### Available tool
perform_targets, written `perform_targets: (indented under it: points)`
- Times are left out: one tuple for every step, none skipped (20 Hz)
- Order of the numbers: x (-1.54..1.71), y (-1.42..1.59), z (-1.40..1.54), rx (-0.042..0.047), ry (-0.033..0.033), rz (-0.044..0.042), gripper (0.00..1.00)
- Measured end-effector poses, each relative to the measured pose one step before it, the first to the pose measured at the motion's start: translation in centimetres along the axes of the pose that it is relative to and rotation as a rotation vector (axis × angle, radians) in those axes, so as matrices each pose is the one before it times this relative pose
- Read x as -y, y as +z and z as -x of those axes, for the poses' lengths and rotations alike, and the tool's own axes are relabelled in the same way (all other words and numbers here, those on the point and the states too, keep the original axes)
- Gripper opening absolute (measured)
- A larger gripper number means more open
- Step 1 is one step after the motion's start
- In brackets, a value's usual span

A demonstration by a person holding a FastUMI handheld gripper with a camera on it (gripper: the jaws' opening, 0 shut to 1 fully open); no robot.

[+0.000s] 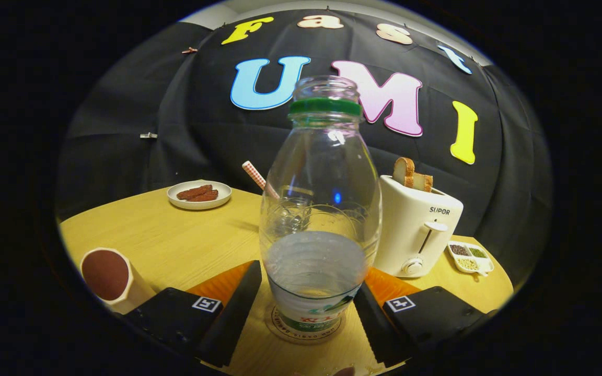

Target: Take the bottle from table, then pour the juice into the cup, finally place the bottle on the coaster

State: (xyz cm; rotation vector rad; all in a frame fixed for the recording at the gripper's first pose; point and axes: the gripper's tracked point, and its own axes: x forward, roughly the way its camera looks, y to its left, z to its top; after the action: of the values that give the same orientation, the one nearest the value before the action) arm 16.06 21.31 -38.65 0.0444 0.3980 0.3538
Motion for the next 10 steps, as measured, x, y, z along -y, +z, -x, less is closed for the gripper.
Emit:
perform_targets:
  points:
    - [-0.063,0.092,0.123,0.00357,0.00081,0.00286,0.98]
    - [0.051,0.068,0.045,0.00187,-0.00293,0.00465,0.98]
    - [0.076,0.084,0.037,0.00171,-0.00415,0.00346,0.98]
    - [0.039,0.017,-0.066,0.00106,-0.00269,0.00096,0.98]
    - [0.083,0.017,-0.02,-0.00022,-0.00353,0.00042,0.98]
    - [-0.01,0.046,0.003,0.00088,-0.00041,-0.00163,0.98]
    - [0.014,0.04,0.038,0.00125,-0.00041,-0.00215,0.98]
    - [0.015,0.082,-0.01,0.0017,-0.00001,-0.00246,0.98]
    - [0.023,-0.105,-0.157,-0.00079,-0.00176,-0.00343,0.98]
    - [0.098,-0.005,0.133,-0.00305,0.00027,-0.00919,0.98]
